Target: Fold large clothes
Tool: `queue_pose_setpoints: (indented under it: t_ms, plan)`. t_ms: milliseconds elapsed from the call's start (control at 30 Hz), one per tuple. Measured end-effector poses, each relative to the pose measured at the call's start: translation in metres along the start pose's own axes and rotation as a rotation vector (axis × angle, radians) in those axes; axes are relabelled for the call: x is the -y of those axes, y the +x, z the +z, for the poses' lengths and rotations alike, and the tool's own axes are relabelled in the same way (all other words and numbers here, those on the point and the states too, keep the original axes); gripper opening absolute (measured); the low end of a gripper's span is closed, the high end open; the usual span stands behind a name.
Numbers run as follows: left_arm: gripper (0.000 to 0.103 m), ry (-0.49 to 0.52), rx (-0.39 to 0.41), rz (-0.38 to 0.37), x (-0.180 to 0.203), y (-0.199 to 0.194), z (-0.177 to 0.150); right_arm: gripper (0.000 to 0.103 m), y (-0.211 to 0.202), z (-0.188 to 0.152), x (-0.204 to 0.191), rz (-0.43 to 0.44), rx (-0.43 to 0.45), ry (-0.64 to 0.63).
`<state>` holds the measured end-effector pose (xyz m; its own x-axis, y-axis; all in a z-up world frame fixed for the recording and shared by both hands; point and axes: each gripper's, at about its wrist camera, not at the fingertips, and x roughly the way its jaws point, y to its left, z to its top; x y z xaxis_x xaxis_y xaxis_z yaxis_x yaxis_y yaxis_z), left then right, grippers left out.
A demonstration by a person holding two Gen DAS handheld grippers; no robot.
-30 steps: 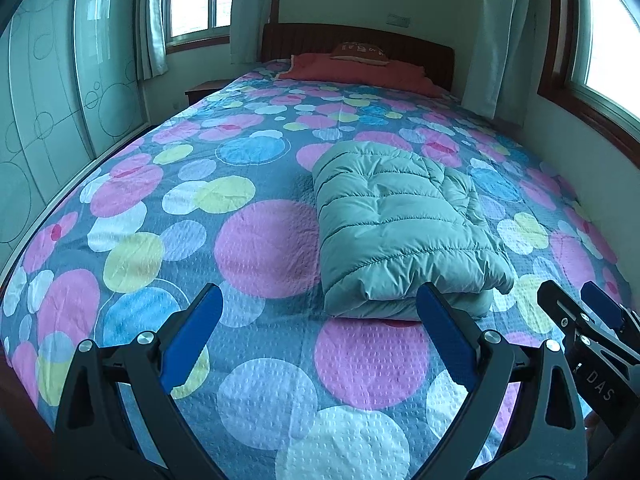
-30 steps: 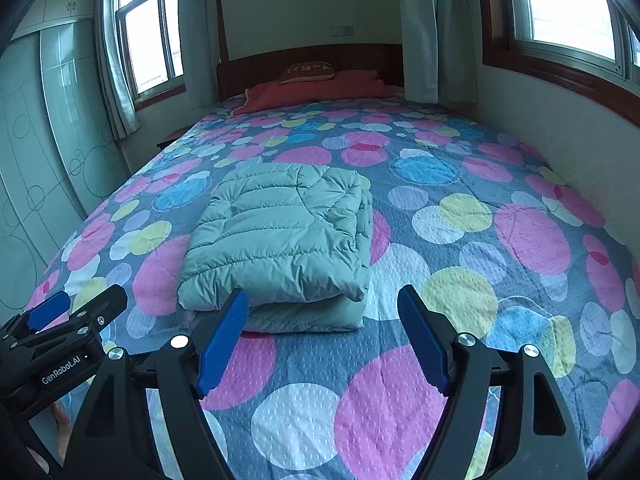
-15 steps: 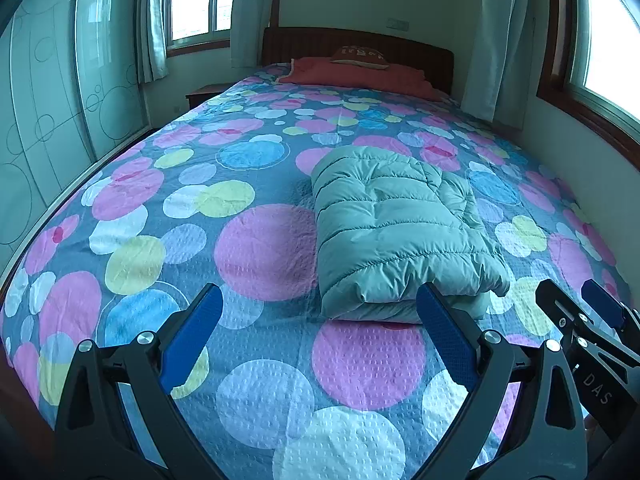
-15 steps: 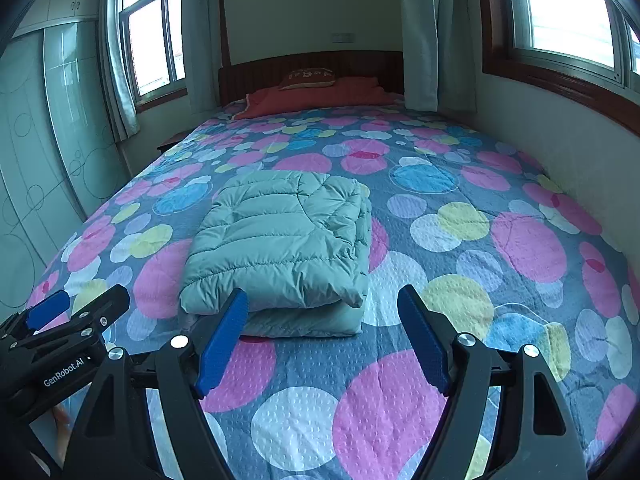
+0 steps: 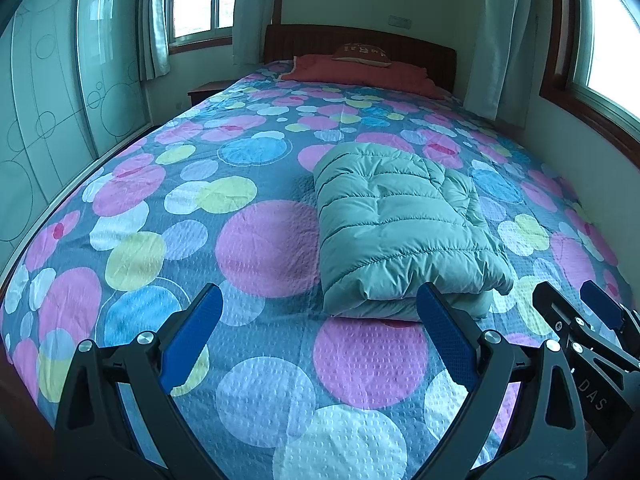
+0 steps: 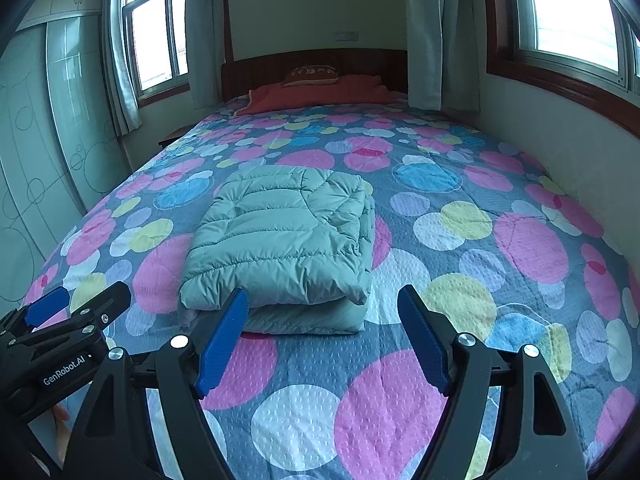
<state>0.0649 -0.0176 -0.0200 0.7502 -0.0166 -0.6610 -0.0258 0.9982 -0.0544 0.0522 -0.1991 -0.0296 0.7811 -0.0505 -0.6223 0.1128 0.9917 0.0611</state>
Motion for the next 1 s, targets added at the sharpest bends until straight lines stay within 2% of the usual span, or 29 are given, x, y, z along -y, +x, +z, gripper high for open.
queue_pose_setpoints:
  t_ms: [1000]
  plan:
    - [0.097, 0.037, 0.065, -0.005, 0.006, -0.013, 0.003, 0.076, -0.003, 0.002, 0.0, 0.0, 0.012, -0.008]
